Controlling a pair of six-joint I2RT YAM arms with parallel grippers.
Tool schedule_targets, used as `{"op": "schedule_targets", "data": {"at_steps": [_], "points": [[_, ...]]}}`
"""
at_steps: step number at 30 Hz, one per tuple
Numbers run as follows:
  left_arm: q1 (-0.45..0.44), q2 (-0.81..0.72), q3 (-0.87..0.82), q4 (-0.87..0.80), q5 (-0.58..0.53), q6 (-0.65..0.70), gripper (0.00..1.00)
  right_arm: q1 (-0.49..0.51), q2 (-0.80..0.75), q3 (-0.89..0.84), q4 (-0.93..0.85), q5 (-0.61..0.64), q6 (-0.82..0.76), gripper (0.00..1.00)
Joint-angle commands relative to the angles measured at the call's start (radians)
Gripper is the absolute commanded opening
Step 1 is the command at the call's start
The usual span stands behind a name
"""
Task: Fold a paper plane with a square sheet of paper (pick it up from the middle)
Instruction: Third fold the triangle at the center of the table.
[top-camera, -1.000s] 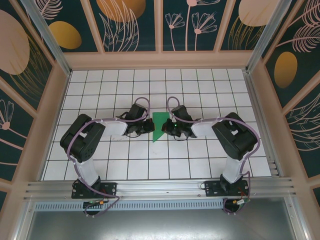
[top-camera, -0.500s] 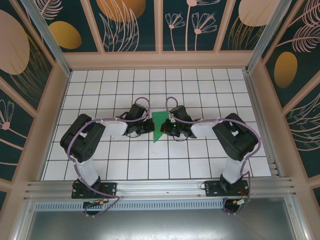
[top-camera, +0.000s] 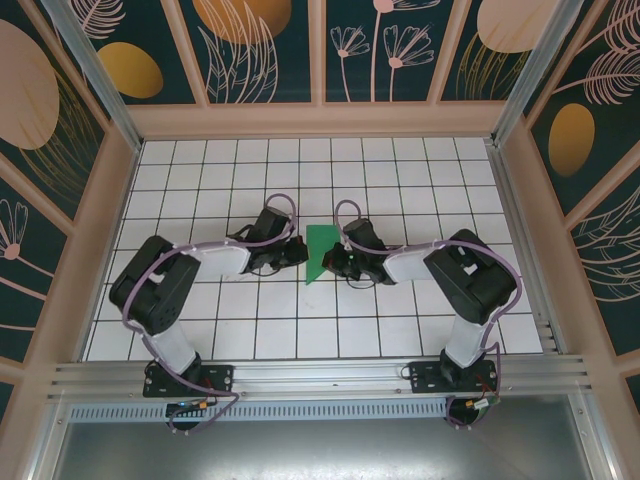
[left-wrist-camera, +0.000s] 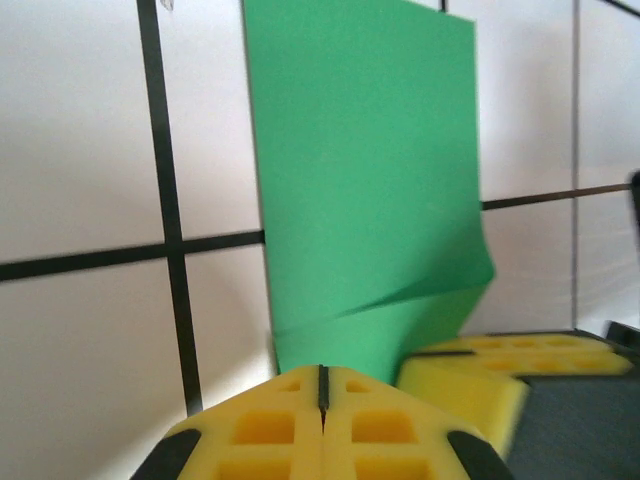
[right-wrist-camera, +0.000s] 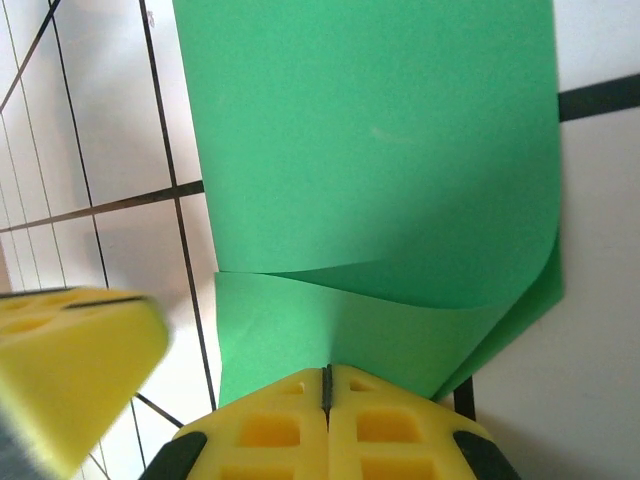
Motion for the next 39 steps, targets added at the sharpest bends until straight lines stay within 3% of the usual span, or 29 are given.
{"op": "schedule_targets", "data": {"at_steps": [1,7,13,24,39], "points": [[-0.014,-0.103,-0.056,0.022,-0.025,-0.073,0.10,0.029,-0.005,-0.032,-0.034,0.026,0.054,0.00],[-0.057,-0.192,-0.143,0.096,0.007,-0.175,0.10,0.039,0.005,-0.038,-0.020,0.028,0.087,0.00],[-0.107,-0.141,-0.144,0.125,0.005,-0.211,0.05,0.040,0.009,-0.040,-0.024,0.028,0.089,0.00],[-0.110,-0.040,-0.150,0.161,0.012,-0.243,0.02,0.038,0.011,-0.036,-0.035,0.024,0.080,0.00],[-0.109,-0.025,-0.214,0.174,-0.008,-0.264,0.02,0.037,0.020,-0.040,-0.038,0.022,0.079,0.00]]}}
